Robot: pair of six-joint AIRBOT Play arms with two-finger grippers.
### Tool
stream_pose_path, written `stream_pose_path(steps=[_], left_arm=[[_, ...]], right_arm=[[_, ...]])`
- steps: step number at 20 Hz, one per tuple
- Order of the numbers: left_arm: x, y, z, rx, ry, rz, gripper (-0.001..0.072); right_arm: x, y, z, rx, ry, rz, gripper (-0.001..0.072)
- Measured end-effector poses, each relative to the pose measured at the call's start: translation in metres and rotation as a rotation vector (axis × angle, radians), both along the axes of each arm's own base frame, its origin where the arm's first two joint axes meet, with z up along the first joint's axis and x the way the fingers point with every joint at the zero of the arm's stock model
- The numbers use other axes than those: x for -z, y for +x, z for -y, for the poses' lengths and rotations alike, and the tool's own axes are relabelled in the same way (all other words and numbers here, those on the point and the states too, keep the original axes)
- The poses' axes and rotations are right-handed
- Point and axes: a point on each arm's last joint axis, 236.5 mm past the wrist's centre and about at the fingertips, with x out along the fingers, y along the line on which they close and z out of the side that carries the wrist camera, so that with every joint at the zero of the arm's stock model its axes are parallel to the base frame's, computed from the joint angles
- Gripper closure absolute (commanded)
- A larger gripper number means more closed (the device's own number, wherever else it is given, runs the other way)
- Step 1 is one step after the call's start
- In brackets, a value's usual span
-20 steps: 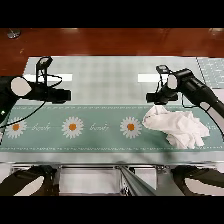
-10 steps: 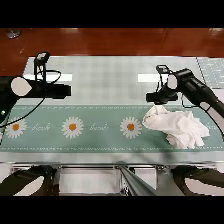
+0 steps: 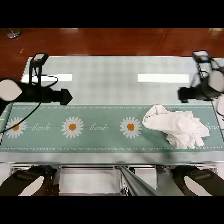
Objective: Fold the shirts.
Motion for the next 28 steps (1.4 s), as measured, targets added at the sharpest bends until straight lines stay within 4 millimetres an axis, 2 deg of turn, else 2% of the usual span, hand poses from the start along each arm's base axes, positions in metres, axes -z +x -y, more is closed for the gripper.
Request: stream_pose_path(steps=[1,3,5,8,9,10,11,13,15,17,18,19,21,24,26,28], left_arm=[[0.0,-0.015,0.002,0.003,-0.022,-0.002,0.0004],[0.011,-0.045,0.006,0.001,-0.067,-0.016,0.0004],[0.03,-0.063,0.005,-0.014,-0.093,-0.022,0.0004],[0.056,-0.078,0.005,-0.036,-0.112,-0.052,0.0004],[0.061,-0.079,0.005,-0.042,-0.114,-0.055,0.0004],[0.065,-0.077,0.005,-0.052,-0.117,-0.05,0.0004],[0.069,-0.074,0.004,-0.061,-0.12,-0.047,0.0004],[0.074,-0.068,0.004,-0.073,-0.122,-0.043,0.0005],[0.068,-0.06,0.001,-0.084,-0.118,-0.026,0.0005],[0.051,-0.051,-0.006,-0.102,-0.115,0.001,0.0005],[0.039,-0.048,-0.009,-0.11,-0.118,0.022,0.0005],[0.025,-0.047,-0.013,-0.116,-0.12,0.048,0.0005],[-0.002,-0.05,-0.016,-0.123,-0.141,0.108,0.0005],[-0.03,-0.072,-0.012,-0.108,-0.184,0.159,0.0006],[-0.036,-0.087,-0.011,-0.1,-0.199,0.171,0.0006],[-0.039,-0.095,-0.01,-0.096,-0.209,0.182,0.0006]], right_arm=[[-0.004,-0.019,0.011,0.05,0.022,0.029,0.0088],[0.014,-0.057,0.016,0.125,0.098,0.033,0.0088],[0.052,-0.084,0.008,0.17,0.174,0.0,0.0088],[0.105,-0.1,0.0,0.22,0.236,-0.052,0.0089],[0.118,-0.099,-0.003,0.232,0.252,-0.067,0.0133],[0.13,-0.097,-0.005,0.245,0.265,-0.088,0.0325],[0.139,-0.095,-0.007,0.255,0.276,-0.109,0.0673],[0.148,-0.088,-0.015,0.255,0.305,-0.157,0.068],[0.133,-0.066,-0.021,0.228,0.33,-0.143,0.068],[0.089,-0.032,-0.024,0.172,0.343,-0.049,0.0681],[0.059,-0.015,-0.025,0.141,0.347,0.018,0.0681],[0.021,0.002,-0.028,0.103,0.357,0.109,0.0681],[-0.058,0.018,-0.035,0.025,0.374,0.285,0.0681],[-0.177,0.016,-0.045,-0.088,0.388,0.549,0.0681],[-0.244,0.003,-0.056,-0.165,0.401,0.692,0.0682],[-0.298,-0.013,-0.072,-0.249,0.437,0.806,0.0682]])
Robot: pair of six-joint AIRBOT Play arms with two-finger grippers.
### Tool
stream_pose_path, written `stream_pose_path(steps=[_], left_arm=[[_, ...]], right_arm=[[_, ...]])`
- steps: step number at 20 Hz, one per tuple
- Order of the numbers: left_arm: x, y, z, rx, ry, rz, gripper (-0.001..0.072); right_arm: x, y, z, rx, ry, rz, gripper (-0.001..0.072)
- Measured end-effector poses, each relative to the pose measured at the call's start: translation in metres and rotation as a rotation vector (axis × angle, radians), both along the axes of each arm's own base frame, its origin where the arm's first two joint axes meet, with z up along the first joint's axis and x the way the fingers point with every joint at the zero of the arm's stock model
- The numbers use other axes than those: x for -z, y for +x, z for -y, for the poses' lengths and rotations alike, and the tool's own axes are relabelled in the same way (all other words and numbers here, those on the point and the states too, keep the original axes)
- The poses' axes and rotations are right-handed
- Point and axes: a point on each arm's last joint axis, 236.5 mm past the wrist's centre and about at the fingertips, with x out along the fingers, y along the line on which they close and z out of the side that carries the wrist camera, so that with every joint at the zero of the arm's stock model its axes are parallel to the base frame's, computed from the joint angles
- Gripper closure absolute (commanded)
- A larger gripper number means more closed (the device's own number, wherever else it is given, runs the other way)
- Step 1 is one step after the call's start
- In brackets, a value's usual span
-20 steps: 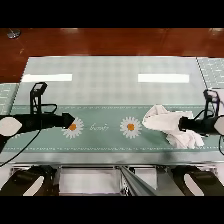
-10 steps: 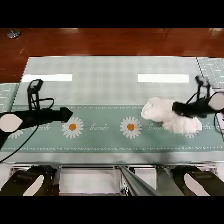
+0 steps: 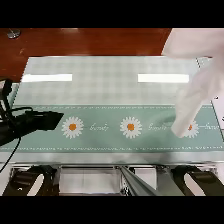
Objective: Fold the shirts.
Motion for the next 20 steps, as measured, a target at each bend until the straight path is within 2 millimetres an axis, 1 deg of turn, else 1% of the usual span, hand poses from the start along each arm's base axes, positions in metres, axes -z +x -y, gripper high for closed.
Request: stream_pose_path(steps=[1,2,3,4,5,6,7,9,10,12,15,16,17,18,19,20], left_arm=[[-0.001,-0.002,0.0,0.0,-0.003,0.006,0.0006],[-0.001,-0.003,0.001,0.001,-0.008,0.004,0.0006],[-0.002,-0.003,0.001,-0.001,-0.012,0.009,0.0006],[-0.003,-0.002,0.002,-0.003,-0.019,0.015,0.0006],[-0.003,-0.001,0.003,-0.005,-0.025,0.016,0.0006],[-0.003,0.001,0.003,-0.008,-0.028,0.021,0.0006],[-0.003,0.004,0.003,-0.014,-0.032,0.025,0.0006],[0.002,0.007,0.003,-0.018,-0.035,0.009,0.0006],[0.005,0.01,0.003,-0.022,-0.036,0.001,0.0006],[0.012,0.013,0.004,-0.023,-0.035,-0.026,0.0006],[0.024,0.016,0.004,-0.025,-0.033,-0.071,0.0006],[0.028,0.018,0.004,-0.026,-0.032,-0.085,0.0006],[0.032,0.019,0.004,-0.027,-0.031,-0.1,0.0005],[0.036,0.02,0.004,-0.027,-0.03,-0.115,0.0005],[0.039,0.021,0.005,-0.028,-0.029,-0.13,0.0006],[0.044,0.021,0.005,-0.027,-0.027,-0.149,0.0006]], right_arm=[[-0.02,-0.007,-0.009,-0.037,0.01,0.052,0.0682],[-0.037,-0.014,-0.018,-0.079,0.019,0.094,0.0682],[-0.046,-0.019,-0.028,-0.122,0.029,0.115,0.0682],[-0.048,-0.023,-0.042,-0.18,0.042,0.116,0.0682],[-0.045,-0.026,-0.059,-0.251,0.056,0.097,0.0682],[-0.037,-0.03,-0.078,-0.329,0.071,0.07,0.0682],[-0.025,-0.034,-0.098,-0.403,0.079,0.035,0.0682],[0.014,-0.036,-0.139,-0.527,0.086,-0.064,0.0682],[0.041,-0.035,-0.16,-0.571,0.086,-0.131,0.0681],[0.1,-0.032,-0.203,-0.622,0.093,-0.26,0.0681],[0.2,-0.028,-0.263,-0.642,0.092,-0.458,0.0681],[0.233,-0.029,-0.279,-0.644,0.077,-0.521,0.0675],[0.267,-0.032,-0.293,-0.644,0.062,-0.592,0.0441],[0.295,-0.036,-0.305,-0.643,0.064,-0.658,0.0082],[0.318,-0.041,-0.313,-0.642,0.07,-0.719,0.0096],[0.334,-0.044,-0.318,-0.645,0.077,-0.763,0.0096]])
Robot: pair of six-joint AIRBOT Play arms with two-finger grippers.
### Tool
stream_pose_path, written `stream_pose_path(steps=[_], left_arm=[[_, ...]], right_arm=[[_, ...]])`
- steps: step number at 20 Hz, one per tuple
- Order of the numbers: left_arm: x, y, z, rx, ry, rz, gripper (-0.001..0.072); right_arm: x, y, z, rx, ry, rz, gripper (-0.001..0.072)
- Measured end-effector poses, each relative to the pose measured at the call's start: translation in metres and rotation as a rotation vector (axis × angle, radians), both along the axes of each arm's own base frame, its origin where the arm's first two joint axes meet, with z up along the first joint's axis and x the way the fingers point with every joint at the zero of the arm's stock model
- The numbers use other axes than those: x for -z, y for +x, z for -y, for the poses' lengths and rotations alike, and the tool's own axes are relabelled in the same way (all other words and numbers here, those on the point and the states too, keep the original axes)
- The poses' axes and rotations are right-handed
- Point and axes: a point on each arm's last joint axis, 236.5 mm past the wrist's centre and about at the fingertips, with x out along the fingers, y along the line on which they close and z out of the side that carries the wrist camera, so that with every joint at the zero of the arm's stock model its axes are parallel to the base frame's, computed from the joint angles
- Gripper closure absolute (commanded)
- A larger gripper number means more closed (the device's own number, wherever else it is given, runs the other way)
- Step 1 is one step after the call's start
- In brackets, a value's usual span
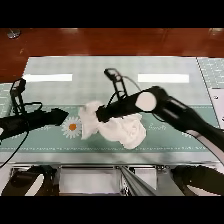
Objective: Fold the shirts.
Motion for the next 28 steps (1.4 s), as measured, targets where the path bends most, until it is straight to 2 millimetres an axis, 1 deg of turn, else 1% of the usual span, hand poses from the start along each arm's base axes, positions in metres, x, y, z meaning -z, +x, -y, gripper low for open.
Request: stream_pose_path(steps=[1,2,3,4,5,6,7,8,9,10,11,12,13,14,16,18,19,20,22,23,24,25,27,28], left_arm=[[0.005,0.0,0.0,0.005,0.004,-0.022,0.0006],[0.012,-0.002,0.0,0.015,0.014,-0.047,0.0005],[0.021,-0.005,-0.002,0.026,0.03,-0.086,0.0006],[0.03,-0.008,-0.005,0.033,0.047,-0.126,0.0006],[0.041,-0.014,-0.009,0.039,0.059,-0.182,0.0006],[0.052,-0.022,-0.012,0.044,0.069,-0.241,0.0006],[0.062,-0.029,-0.016,0.044,0.075,-0.293,0.0006],[0.074,-0.039,-0.02,0.04,0.077,-0.349,0.0006],[0.084,-0.047,-0.021,0.035,0.069,-0.395,0.0006],[0.094,-0.058,-0.019,0.035,0.049,-0.441,0.0006],[0.103,-0.068,-0.013,0.044,0.014,-0.479,0.0006],[0.109,-0.079,-0.004,0.063,-0.032,-0.516,0.0006],[0.113,-0.09,0.007,0.085,-0.086,-0.546,0.0005],[0.114,-0.097,0.019,0.099,-0.14,-0.561,0.0006],[0.115,-0.102,0.036,0.112,-0.217,-0.567,0.0006],[0.117,-0.099,0.046,0.102,-0.253,-0.549,0.0006],[0.119,-0.097,0.049,0.1,-0.259,-0.544,0.0006],[0.121,-0.095,0.053,0.097,-0.262,-0.535,0.0006],[0.129,-0.083,0.057,0.066,-0.253,-0.501,0.0009],[0.131,-0.077,0.06,0.043,-0.258,-0.49,0.0075],[0.134,-0.071,0.062,0.022,-0.263,-0.483,0.047],[0.138,-0.065,0.062,0.009,-0.254,-0.473,0.0676],[0.141,-0.053,0.062,0.008,-0.238,-0.443,0.0682],[0.14,-0.051,0.065,0.018,-0.238,-0.44,0.0682]], right_arm=[[0.008,0.0,-0.001,-0.002,0.003,-0.039,0.0096],[0.008,0.004,0.004,-0.002,0.004,-0.065,0.0096],[0.003,0.013,0.017,0.006,0.002,-0.081,0.0096],[-0.006,0.024,0.039,0.021,-0.012,-0.079,0.0096],[-0.016,0.035,0.066,0.047,-0.035,-0.066,0.0096],[-0.024,0.044,0.101,0.085,-0.075,-0.049,0.0096],[-0.03,0.052,0.144,0.143,-0.128,-0.029,0.0096],[-0.032,0.054,0.185,0.209,-0.177,-0.022,0.0096],[-0.03,0.048,0.226,0.286,-0.222,-0.031,0.0096],[-0.022,0.034,0.26,0.363,-0.248,-0.06,0.0096],[-0.011,0.019,0.284,0.431,-0.255,-0.097,0.0096],[0.002,0.001,0.298,0.486,-0.245,-0.134,0.0096],[0.017,-0.018,0.304,0.524,-0.218,-0.177,0.0097],[0.032,-0.036,0.304,0.554,-0.188,-0.219,0.0096],[0.057,-0.063,0.297,0.593,-0.13,-0.287,0.0097],[0.076,-0.08,0.289,0.62,-0.082,-0.338,0.0097],[0.083,-0.085,0.286,0.632,-0.065,-0.355,0.0097],[0.087,-0.089,0.283,0.641,-0.047,-0.37,0.0097],[0.093,-0.093,0.279,0.652,-0.026,-0.385,0.0096],[0.094,-0.094,0.277,0.655,-0.013,-0.392,0.0097],[0.095,-0.096,0.275,0.654,-0.008,-0.396,0.0096],[0.095,-0.097,0.272,0.648,-0.001,-0.398,0.0097],[0.095,-0.101,0.263,0.617,0.001,-0.403,0.0097],[0.096,-0.102,0.258,0.601,-0.001,-0.403,0.0097]])
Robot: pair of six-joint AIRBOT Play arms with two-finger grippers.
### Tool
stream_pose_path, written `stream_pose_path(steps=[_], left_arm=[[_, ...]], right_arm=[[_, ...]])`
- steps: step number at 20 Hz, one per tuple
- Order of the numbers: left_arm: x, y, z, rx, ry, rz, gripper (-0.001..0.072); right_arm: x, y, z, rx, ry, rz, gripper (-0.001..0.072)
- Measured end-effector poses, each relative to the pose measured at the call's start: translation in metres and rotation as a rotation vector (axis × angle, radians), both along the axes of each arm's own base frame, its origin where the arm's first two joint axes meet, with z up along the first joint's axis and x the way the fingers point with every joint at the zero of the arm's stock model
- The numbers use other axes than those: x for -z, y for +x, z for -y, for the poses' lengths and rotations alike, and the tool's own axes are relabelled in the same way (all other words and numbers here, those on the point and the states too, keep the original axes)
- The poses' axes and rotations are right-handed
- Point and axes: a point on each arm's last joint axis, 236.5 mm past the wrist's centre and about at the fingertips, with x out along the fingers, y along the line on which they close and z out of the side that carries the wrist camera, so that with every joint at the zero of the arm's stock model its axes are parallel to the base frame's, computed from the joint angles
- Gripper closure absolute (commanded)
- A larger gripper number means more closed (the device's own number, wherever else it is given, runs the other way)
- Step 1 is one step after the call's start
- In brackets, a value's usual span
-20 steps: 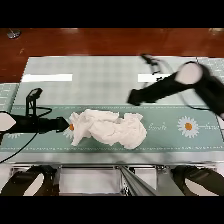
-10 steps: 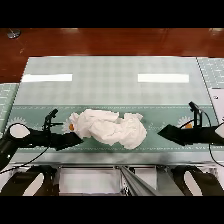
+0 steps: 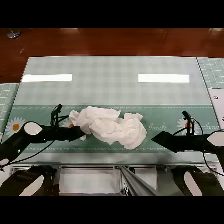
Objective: Fold the shirts.
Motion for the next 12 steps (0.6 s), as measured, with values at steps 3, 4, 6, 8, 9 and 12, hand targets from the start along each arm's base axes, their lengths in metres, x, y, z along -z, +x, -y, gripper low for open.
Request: stream_pose_path(steps=[3,4,6,8,9,12], left_arm=[[-0.008,0.011,0.004,0.021,-0.004,0.035,0.0682],[-0.01,0.015,0.006,0.025,-0.006,0.046,0.0682],[-0.015,0.021,0.007,0.032,-0.008,0.064,0.0682],[-0.018,0.024,0.008,0.033,-0.01,0.073,0.0682],[-0.019,0.025,0.009,0.032,-0.012,0.076,0.0682],[-0.02,0.027,0.009,0.033,-0.013,0.082,0.0682]], right_arm=[[0.004,-0.003,-0.02,-0.043,0.015,-0.016,0.0097],[0.006,-0.004,-0.028,-0.058,0.024,-0.022,0.0097],[0.011,-0.001,-0.045,-0.07,0.046,-0.033,0.0096],[0.016,0.009,-0.06,-0.067,0.058,-0.036,0.0097],[0.02,0.014,-0.067,-0.066,0.059,-0.042,0.0097],[0.032,0.021,-0.091,-0.094,0.061,-0.098,0.0436]])
